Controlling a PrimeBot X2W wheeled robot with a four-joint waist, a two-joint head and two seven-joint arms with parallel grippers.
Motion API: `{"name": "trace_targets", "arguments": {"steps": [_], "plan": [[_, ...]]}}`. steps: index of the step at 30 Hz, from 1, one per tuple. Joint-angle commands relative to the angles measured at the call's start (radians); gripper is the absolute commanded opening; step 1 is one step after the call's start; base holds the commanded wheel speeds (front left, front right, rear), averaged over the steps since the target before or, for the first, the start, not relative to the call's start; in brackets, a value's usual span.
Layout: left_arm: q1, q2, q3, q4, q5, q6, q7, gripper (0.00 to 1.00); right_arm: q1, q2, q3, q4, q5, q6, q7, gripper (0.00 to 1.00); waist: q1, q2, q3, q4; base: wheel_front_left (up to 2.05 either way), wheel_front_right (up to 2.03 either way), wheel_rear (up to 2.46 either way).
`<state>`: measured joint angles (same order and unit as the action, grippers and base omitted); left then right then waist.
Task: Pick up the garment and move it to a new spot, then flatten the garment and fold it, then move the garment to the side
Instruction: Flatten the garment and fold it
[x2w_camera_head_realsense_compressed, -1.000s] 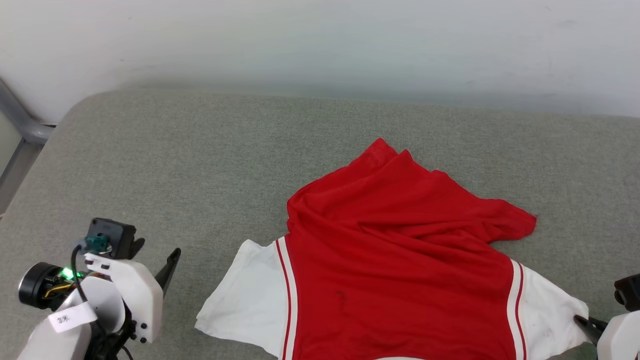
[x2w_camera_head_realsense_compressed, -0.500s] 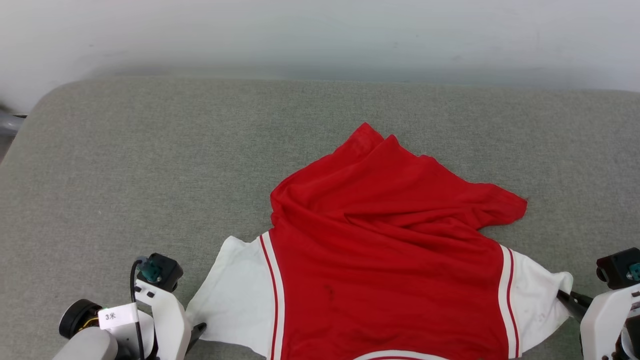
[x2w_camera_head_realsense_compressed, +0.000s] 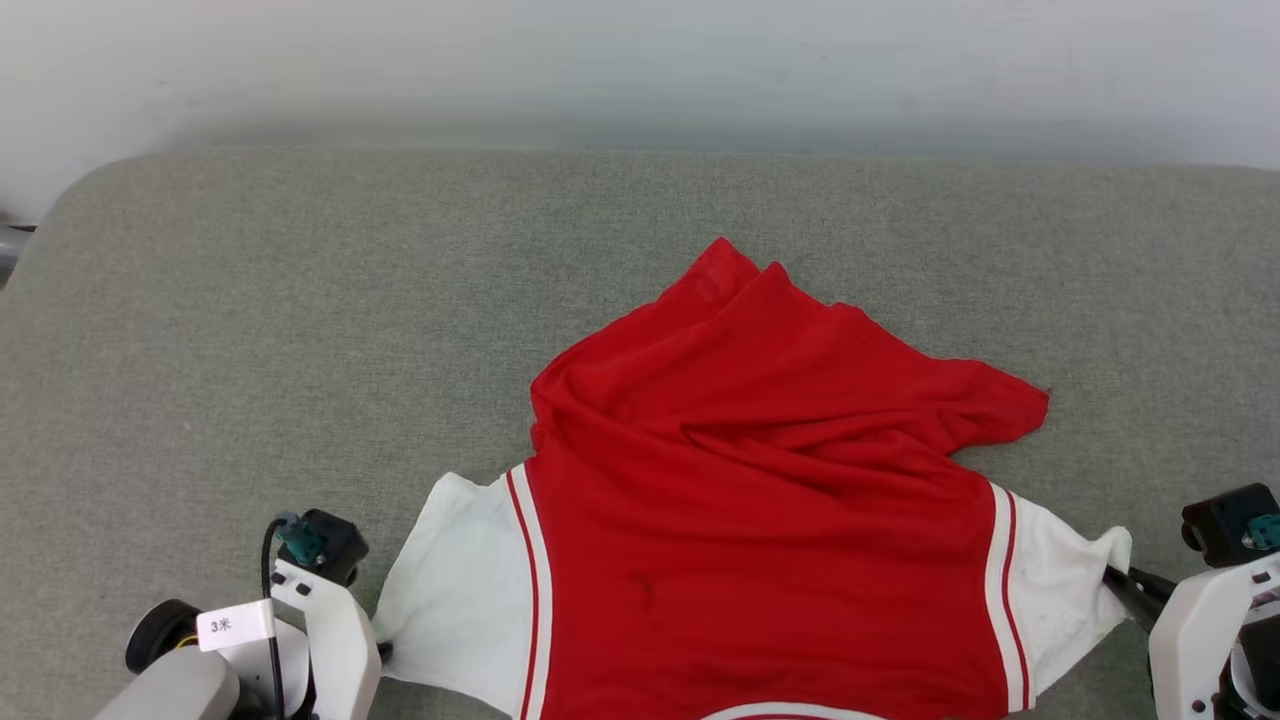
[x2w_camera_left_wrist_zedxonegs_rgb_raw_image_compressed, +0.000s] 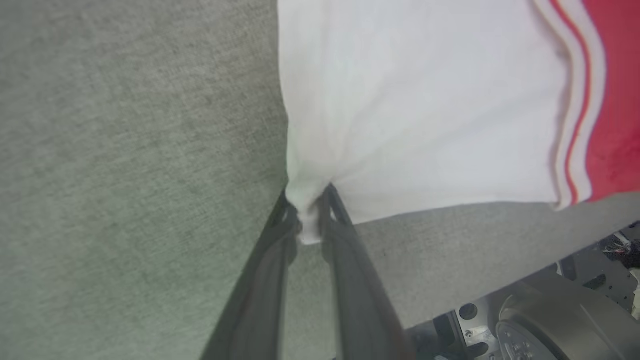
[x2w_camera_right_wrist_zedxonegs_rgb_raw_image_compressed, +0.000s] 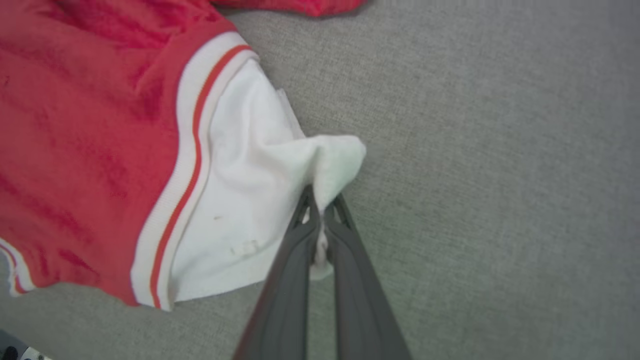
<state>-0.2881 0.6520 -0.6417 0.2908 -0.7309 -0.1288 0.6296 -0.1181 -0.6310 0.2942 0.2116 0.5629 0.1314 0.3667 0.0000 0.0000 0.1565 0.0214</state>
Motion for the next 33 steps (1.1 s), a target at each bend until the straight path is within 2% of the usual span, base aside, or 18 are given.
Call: {"name": "trace_targets", "arguments": {"steps": [1,5,11,17,25,33], "plan": [[0.049,-0.018,-0.044,0.036,-0.005,-0.001,0.011,0.0,-0.006,0.004,-0.002,-0.005,-0.006,-0.002,-0.002,0.0,0.0,0.0,-0.005,0.002,0.0,0.0,0.0],[0.022,0.006,-0.036,0.03,-0.03,-0.001,-0.036,0.0,0.005,0.008,-0.006,-0.023,-0.01,-0.002,-0.01,0.0,0.0,0.0,-0.024,0.007,0.0,0.0,0.0],[-0.006,0.023,0.041,-0.043,-0.063,0.001,-0.178,0.0,0.027,0.006,-0.041,-0.074,-0.012,-0.002,-0.023,0.0,0.0,0.0,-0.058,0.011,0.0,0.0,0.0],[0.009,0.053,0.129,-0.187,-0.1,0.022,-0.277,0.0,0.051,0.019,-0.118,-0.163,-0.024,-0.002,-0.03,0.0,0.0,0.0,-0.094,0.011,0.0,0.0,0.0],[-0.051,0.084,0.236,-0.417,-0.117,0.066,-0.344,0.0,0.016,0.029,-0.233,-0.33,-0.012,-0.002,0.008,0.0,0.0,0.0,-0.131,0.009,0.0,0.0,0.0],[-0.222,0.047,0.287,-0.508,-0.09,0.081,-0.381,0.0,-0.115,0.023,-0.296,-0.435,-0.01,-0.002,0.036,0.0,0.0,0.0,-0.139,0.008,0.0,0.0,0.0]]}}
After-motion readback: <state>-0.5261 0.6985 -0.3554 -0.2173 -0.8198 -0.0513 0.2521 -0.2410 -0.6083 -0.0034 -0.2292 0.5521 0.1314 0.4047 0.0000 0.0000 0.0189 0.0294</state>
